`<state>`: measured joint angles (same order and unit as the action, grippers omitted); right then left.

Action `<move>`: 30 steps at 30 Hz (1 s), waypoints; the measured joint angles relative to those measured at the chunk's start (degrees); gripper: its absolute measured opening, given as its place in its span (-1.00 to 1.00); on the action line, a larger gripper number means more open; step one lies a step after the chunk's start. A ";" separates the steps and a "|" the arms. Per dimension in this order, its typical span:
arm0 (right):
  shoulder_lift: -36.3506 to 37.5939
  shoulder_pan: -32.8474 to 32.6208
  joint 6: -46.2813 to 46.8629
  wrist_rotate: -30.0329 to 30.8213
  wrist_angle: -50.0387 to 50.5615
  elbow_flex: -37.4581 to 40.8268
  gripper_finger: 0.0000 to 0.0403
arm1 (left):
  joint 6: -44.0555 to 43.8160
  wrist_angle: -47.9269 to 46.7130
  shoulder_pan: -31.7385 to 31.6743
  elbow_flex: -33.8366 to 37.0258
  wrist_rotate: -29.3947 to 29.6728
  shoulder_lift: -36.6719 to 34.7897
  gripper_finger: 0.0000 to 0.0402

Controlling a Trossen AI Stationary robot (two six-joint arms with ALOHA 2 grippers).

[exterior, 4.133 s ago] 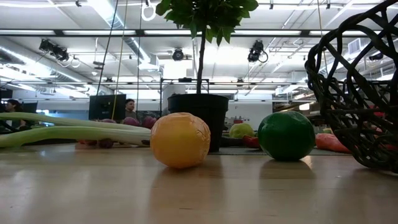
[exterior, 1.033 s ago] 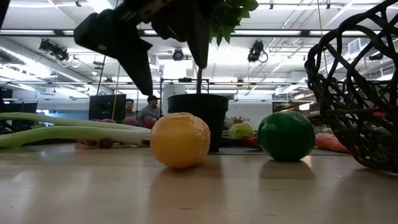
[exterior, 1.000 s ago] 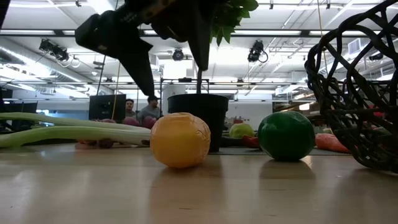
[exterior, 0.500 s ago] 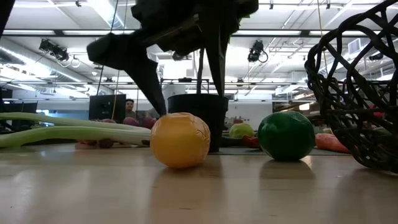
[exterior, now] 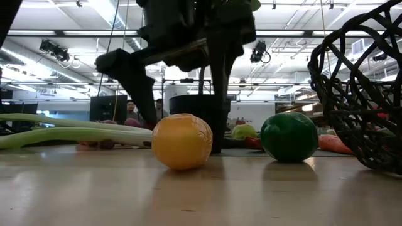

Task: Build produce basket
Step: Put the yellow mango into the brown wire basket

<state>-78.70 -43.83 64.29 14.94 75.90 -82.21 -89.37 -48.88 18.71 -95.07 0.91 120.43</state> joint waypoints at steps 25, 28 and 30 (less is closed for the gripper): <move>0.00 0.10 2.98 -1.20 1.68 -0.01 0.90 | 1.88 4.38 0.17 -0.06 -8.83 5.35 0.36; 0.08 0.11 4.24 -2.28 2.88 0.00 0.87 | 2.58 4.47 0.12 -0.06 -8.86 4.96 0.15; 0.40 0.11 4.74 -3.66 3.33 0.00 0.85 | 3.54 6.36 0.08 -0.13 -8.84 4.18 0.15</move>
<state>-78.29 -43.72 69.03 11.28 79.23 -82.21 -85.83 -42.51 18.79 -95.20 -7.93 124.61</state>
